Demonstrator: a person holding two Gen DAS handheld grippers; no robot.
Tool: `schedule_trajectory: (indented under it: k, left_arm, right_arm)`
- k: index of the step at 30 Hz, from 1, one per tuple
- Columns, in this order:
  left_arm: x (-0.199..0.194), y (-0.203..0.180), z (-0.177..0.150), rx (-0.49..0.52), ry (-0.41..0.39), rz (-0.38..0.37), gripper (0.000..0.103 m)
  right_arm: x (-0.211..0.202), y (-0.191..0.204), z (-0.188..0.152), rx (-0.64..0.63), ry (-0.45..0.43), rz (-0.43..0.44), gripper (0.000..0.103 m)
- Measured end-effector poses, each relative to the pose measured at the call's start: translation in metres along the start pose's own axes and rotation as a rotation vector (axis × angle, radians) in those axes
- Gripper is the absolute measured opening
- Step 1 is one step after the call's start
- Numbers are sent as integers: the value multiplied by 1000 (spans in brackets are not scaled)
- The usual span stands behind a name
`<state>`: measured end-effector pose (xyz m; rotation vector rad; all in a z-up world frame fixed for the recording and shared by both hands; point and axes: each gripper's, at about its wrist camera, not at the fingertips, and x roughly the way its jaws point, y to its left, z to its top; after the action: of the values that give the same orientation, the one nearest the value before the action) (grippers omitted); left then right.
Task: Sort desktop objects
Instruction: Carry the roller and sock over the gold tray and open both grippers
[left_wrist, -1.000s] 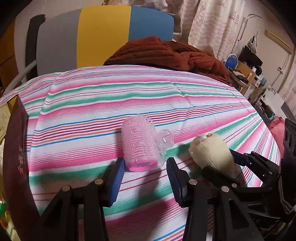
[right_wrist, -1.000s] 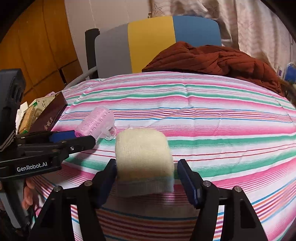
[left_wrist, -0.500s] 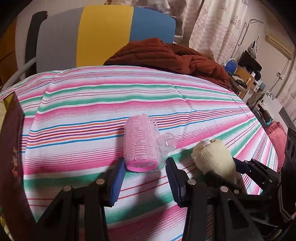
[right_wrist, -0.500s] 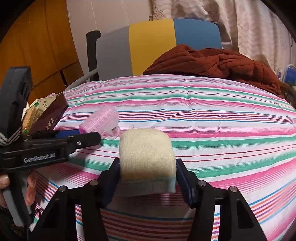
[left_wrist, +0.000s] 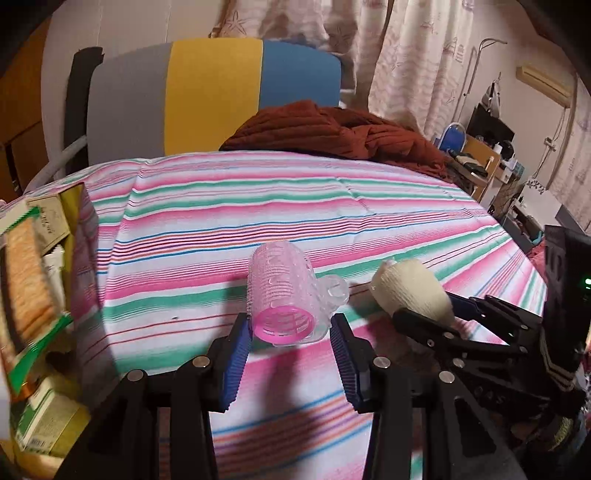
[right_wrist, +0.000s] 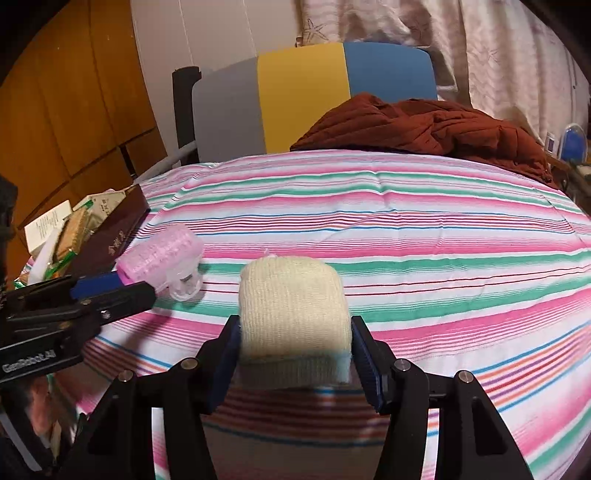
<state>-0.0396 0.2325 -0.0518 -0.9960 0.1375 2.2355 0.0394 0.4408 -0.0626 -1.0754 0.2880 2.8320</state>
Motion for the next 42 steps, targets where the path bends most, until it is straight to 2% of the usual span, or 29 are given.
schedule_trajectory:
  k: [5, 12, 20, 25, 29, 36, 42]
  left_arm:
    - [-42, 11, -1, -24, -87, 0, 44]
    - [-97, 49, -8, -89, -187, 76, 44]
    - [-150, 114, -24, -186, -275, 241, 44]
    - [-155, 152, -35, -258, -280, 309, 44]
    - [-148, 176, -43, -309, -265, 333, 44]
    - [-134, 202, -46, -335, -227, 361, 44]
    - [-139, 207, -52, -357, -227, 325, 46]
  right_arm:
    - [-11, 16, 8, -16, -32, 22, 58]
    - [-17, 79, 33, -126, -78, 146, 58]
    - [-7, 172, 56, -254, -84, 332, 58]
    - [8, 223, 64, -316, -68, 396, 58]
    - [23, 257, 66, -380, -63, 401, 58]
    - [46, 281, 73, -421, -40, 397, 58]
    - [63, 299, 77, -450, -25, 393, 60]
